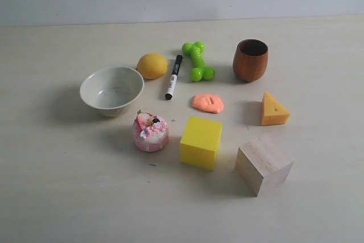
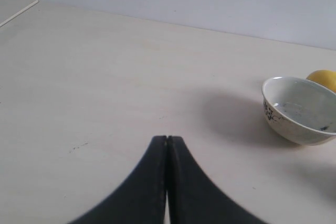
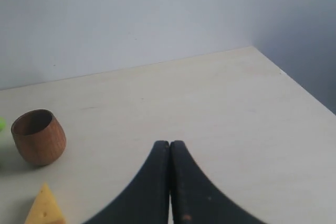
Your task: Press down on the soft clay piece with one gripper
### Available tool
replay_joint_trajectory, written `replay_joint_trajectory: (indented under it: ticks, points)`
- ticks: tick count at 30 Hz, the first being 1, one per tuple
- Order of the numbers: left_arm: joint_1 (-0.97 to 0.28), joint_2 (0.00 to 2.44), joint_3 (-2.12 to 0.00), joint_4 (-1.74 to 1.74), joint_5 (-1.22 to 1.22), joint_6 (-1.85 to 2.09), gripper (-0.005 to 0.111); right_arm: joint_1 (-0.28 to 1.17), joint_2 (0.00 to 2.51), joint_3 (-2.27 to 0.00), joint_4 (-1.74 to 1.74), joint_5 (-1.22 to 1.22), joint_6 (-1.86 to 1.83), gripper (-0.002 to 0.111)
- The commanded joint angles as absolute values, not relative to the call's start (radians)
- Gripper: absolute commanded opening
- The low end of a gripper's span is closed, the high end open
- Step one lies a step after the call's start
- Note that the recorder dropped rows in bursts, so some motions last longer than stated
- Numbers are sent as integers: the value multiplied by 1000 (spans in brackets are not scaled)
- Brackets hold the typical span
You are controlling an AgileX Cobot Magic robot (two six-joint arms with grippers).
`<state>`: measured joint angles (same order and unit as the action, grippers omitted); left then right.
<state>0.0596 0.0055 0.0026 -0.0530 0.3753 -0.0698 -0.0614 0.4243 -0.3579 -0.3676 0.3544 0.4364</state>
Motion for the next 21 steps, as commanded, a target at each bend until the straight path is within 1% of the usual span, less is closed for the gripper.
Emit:
replay_joint_trajectory:
  ticks: [1, 4, 8, 11, 17, 21]
  points:
    - [59, 0, 0, -59, 365, -76, 0, -66, 357, -286, -352, 283, 439, 0]
    - [59, 0, 0, -59, 365, -76, 0, -66, 289, -226, -291, 275, 396, 0]
    - [59, 0, 0, -59, 365, -76, 0, -66, 199, -146, -86, 275, 184, 0]
    - [59, 0, 0, -59, 363, -76, 0, -66, 142, -108, 0, 270, 92, 0]
    - [59, 0, 0, -59, 363, -76, 0, -66, 22, -37, 0, 259, 86, 0]
    - [59, 0, 0, -59, 363, -76, 0, -66, 0, 0, 10, 290, 88, 0]
